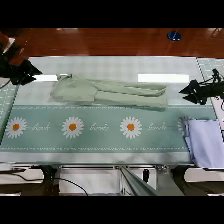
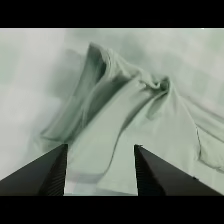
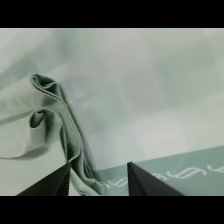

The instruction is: Fold the shirts.

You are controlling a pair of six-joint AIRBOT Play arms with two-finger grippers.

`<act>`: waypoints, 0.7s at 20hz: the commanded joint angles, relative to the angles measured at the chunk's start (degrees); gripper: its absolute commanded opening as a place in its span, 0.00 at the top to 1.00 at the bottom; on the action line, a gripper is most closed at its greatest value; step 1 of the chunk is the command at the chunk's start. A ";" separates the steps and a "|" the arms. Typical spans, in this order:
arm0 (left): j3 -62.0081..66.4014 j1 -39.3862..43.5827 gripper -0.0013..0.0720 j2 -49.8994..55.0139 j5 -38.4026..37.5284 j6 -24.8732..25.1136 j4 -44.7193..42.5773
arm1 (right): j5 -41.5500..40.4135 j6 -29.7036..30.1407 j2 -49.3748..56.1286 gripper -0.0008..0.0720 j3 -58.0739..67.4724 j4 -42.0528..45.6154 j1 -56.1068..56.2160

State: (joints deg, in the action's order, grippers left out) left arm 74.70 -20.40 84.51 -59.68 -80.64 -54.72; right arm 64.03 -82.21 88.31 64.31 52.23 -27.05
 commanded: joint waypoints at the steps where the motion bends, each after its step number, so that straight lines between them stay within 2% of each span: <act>1: -22.82 4.39 0.29 -15.54 19.82 6.71 4.13 | -5.79 2.16 0.42 0.42 -6.16 -5.88 2.19; 4: -28.02 9.40 0.29 -18.43 18.84 6.67 4.22 | -5.86 4.87 4.15 0.42 -5.73 -11.89 5.84; 10: -27.93 19.17 0.29 -17.84 21.18 6.51 4.90 | -4.52 4.70 9.05 0.43 0.09 -13.11 13.60; 11: -27.56 20.70 0.30 -17.42 21.16 6.51 4.90 | -4.35 4.74 9.14 0.57 0.98 -13.03 14.75; 12: -27.02 22.03 0.48 -17.00 20.87 6.49 4.94 | -3.28 5.40 8.94 0.87 1.95 -12.98 15.21; 13: -26.49 23.26 0.89 -16.72 20.57 6.51 5.35 | -1.84 7.13 8.13 0.95 2.82 -13.16 15.32; 14: -25.79 24.61 0.96 -16.52 20.52 6.69 5.95 | -0.61 7.43 6.73 0.95 3.19 -12.48 14.91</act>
State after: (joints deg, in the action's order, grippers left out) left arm 48.03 0.32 67.53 -39.75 -74.13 -49.82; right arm 60.47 -76.62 96.12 65.45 39.83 -13.39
